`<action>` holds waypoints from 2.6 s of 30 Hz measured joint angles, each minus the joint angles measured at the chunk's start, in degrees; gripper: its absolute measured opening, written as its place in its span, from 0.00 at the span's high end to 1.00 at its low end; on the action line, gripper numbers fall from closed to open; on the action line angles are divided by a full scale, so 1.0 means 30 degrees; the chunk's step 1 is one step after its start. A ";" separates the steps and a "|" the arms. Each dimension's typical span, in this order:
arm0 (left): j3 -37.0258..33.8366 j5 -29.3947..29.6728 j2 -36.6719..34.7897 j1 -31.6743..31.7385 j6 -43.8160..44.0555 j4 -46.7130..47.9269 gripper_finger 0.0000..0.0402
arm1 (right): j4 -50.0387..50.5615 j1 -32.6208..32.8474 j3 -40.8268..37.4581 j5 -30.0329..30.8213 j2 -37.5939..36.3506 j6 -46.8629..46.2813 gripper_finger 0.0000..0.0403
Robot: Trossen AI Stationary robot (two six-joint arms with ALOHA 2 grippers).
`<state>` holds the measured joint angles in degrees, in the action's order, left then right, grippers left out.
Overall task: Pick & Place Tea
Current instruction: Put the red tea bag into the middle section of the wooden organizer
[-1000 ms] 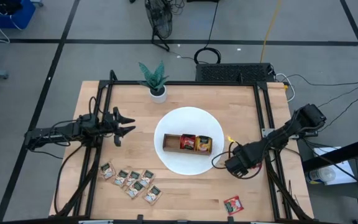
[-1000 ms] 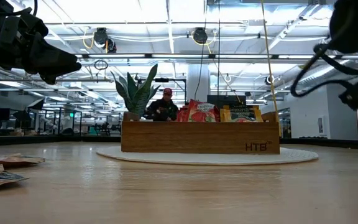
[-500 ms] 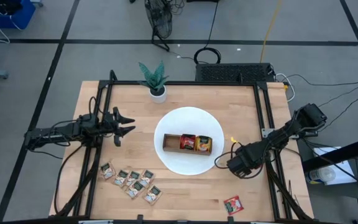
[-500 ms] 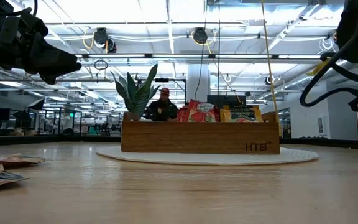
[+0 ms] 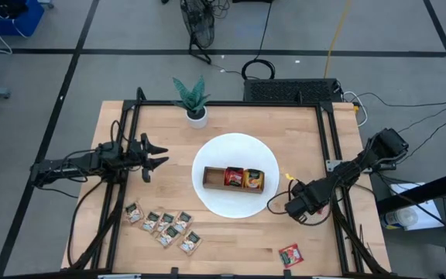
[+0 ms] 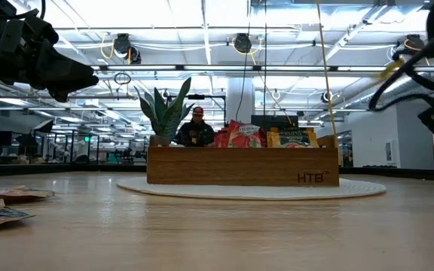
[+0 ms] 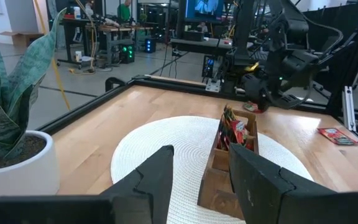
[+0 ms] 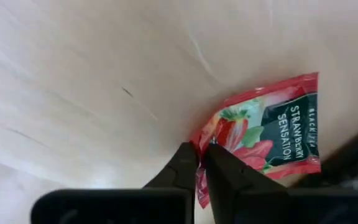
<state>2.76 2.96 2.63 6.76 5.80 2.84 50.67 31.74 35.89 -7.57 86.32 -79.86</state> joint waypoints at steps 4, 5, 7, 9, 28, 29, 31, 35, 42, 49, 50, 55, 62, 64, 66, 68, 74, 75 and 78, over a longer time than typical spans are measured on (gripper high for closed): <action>0.0000 0.0000 -0.0005 -0.0001 0.0000 0.0005 0.61 | -0.0193 0.1056 0.1554 0.4311 0.0030 -0.0008 0.99; 0.0000 0.0000 -0.0005 0.0000 0.0000 0.0005 0.61 | -0.0141 0.1379 0.2115 0.5681 0.0050 -0.0016 0.99; -0.0006 0.0000 -0.0004 -0.0007 0.0000 0.0005 0.61 | 0.0297 0.1983 0.3009 0.8236 0.0185 -0.0029 0.99; -0.0003 0.0005 -0.0004 0.0000 0.0000 0.0005 0.61 | -0.0470 0.2449 0.4327 1.1443 0.0100 -0.0110 1.00; -0.0001 0.0000 -0.0001 -0.0005 0.0000 0.0096 0.61 | -2.1071 -0.1105 0.5125 1.9861 0.3061 1.9058 1.00; 0.0000 0.0000 0.0002 0.0000 0.0000 0.0050 0.61 | -2.1433 -0.1521 0.5161 1.9424 0.3441 1.9031 1.00; 0.0000 0.0006 -0.0005 0.0000 0.0000 0.0014 0.61 | -2.1730 -0.2108 0.5161 1.8917 0.4123 1.9015 1.00; -0.0003 0.0007 -0.0005 0.0000 0.0000 0.0024 0.61 | -2.2088 -0.2822 0.5161 1.8475 0.5056 1.9040 1.00; 0.0000 0.0000 -0.0005 -0.0007 0.0000 0.0020 0.61 | -2.2388 -0.3338 0.5168 1.8481 0.5611 1.8858 0.97; 0.0000 0.0000 -0.0005 -0.0007 0.0000 0.0017 0.61 | -2.2386 -0.3559 0.5168 1.8424 0.5603 1.8435 0.91; -0.0001 0.0000 -0.0005 -0.0006 0.0000 0.0020 0.61 | -2.2364 -0.3559 0.5168 1.8416 0.5603 1.8436 0.89; 0.0000 0.0000 0.0000 -0.0007 0.0000 0.0020 0.61 | -2.2447 -0.3591 0.5114 1.7441 0.5607 1.8449 0.79; 0.0000 0.0000 -0.0005 -0.0007 0.0000 0.0020 0.61 | -2.5109 -0.3588 0.5103 1.7426 0.5611 1.9908 0.67; -0.0004 0.0000 -0.0005 -0.0006 0.0000 0.0020 0.61 | -2.5971 -0.3588 0.5103 1.7426 0.5591 2.0870 0.66; 0.0000 0.0000 -0.0003 -0.0007 0.0001 0.0020 0.61 | -2.6105 -0.3571 0.5103 1.7426 0.5355 2.1795 0.66; -0.0001 0.0000 0.0001 0.0000 0.0000 0.0020 0.61 | -2.6024 -0.3559 0.5103 1.7404 0.4813 2.2873 0.66; 0.0000 0.0000 -0.0005 -0.0005 0.0003 0.0015 0.61 | -1.8953 -0.4363 0.8098 1.4371 0.2063 2.4723 0.84; -0.0005 -0.0005 0.0002 0.0000 0.0000 0.0020 0.61 | -1.6774 -0.4559 0.9084 1.4326 0.1950 2.4614 0.89; 0.0000 -0.0003 -0.0005 -0.0003 0.0000 0.0018 0.61 | -1.0055 -0.5255 1.1027 1.3795 0.1965 2.2546 0.98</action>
<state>2.76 2.95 2.61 6.76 5.80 2.89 20.50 15.97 68.97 33.82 92.22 -12.22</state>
